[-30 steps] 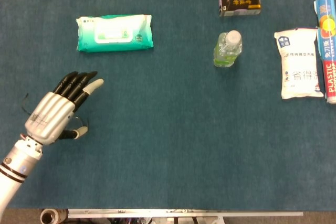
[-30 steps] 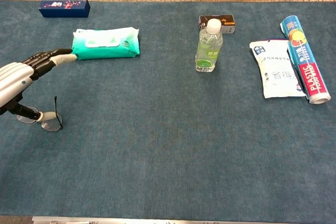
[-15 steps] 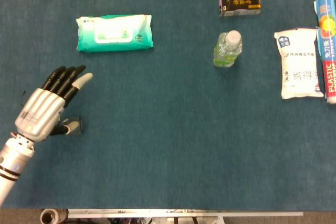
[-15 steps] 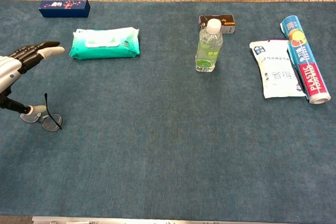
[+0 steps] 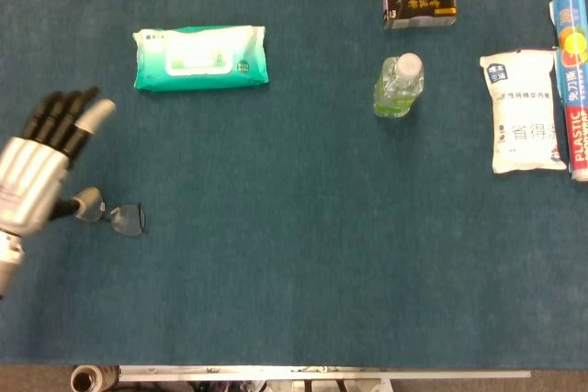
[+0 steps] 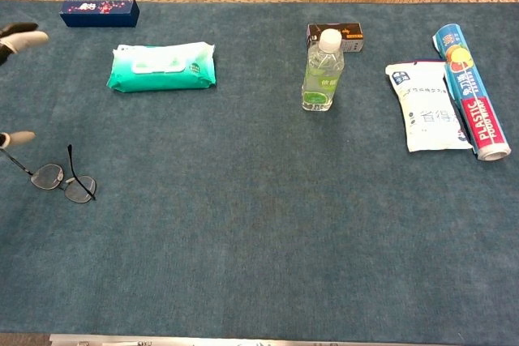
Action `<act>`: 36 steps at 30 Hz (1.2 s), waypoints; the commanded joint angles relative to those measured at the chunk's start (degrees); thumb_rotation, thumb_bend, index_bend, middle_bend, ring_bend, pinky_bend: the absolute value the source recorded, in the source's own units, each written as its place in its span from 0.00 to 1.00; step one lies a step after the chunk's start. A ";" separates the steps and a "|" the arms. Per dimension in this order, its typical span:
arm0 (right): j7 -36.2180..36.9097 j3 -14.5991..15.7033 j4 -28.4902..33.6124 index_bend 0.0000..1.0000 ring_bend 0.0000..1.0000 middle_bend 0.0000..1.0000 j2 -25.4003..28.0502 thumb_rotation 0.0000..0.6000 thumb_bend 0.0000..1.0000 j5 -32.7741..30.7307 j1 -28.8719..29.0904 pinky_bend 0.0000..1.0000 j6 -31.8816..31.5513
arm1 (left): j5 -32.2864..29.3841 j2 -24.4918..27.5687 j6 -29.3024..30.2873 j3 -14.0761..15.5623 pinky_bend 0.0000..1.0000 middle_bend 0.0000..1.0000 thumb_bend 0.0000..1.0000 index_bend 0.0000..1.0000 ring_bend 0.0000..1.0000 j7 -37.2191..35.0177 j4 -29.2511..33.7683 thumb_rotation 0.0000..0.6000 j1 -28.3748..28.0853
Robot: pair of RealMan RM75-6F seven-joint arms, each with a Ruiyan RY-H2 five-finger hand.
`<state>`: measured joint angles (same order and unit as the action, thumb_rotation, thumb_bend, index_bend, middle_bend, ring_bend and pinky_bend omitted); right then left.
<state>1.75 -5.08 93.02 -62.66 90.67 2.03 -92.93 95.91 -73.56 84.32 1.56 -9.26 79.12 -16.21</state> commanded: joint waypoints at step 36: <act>0.09 -0.23 0.15 0.14 0.17 0.20 0.07 1.00 0.01 -0.51 0.05 0.33 0.22 | -3.60 -4.02 -6.84 -2.26 0.03 0.00 0.00 0.00 0.00 -8.42 -17.52 1.00 -4.34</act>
<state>1.85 -5.31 93.18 -62.59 90.16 2.08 -92.71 92.06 -77.52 77.24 -0.92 -17.89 61.50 -20.62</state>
